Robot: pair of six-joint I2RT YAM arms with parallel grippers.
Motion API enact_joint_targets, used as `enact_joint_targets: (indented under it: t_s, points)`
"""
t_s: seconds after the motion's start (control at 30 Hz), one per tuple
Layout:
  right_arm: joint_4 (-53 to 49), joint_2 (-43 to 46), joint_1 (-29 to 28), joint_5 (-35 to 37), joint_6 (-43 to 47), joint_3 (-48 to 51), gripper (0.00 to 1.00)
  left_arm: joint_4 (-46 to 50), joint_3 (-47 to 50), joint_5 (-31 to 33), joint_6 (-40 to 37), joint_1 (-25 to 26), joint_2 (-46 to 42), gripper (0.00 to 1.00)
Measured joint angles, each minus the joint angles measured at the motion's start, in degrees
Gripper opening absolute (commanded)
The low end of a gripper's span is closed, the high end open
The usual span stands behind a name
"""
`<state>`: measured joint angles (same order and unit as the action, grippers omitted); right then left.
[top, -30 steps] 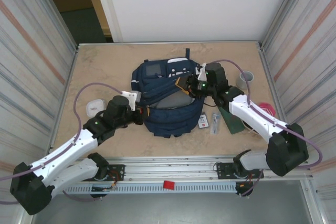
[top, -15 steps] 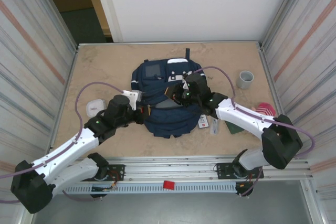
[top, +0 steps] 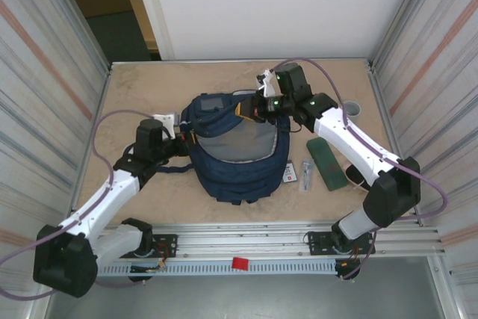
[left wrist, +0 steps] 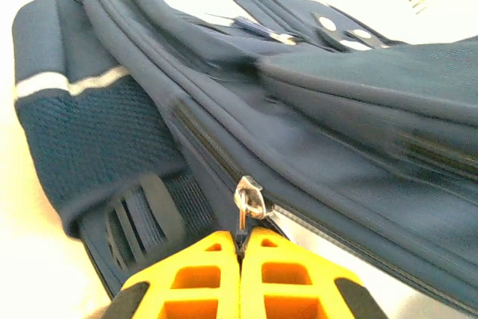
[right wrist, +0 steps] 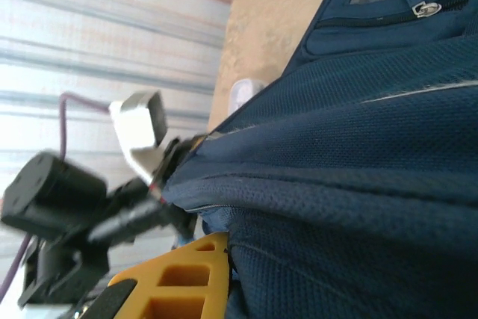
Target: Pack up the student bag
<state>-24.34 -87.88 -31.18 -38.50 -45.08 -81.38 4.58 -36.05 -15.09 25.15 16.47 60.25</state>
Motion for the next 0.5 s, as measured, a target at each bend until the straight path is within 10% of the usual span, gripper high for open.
enact_joint_targets:
  t_s: [0.33,0.5]
  points:
    - [-7.34,-4.81,0.57,-4.44,5.07,-7.63,0.03,-1.86,-4.46,-5.38,-0.61,-7.58,9.81,0.1]
    - [-0.66,-4.79,0.7,-3.3,1.99,-4.83,0.03,0.22,-6.23,-3.89,-0.92,-8.98,9.92,0.37]
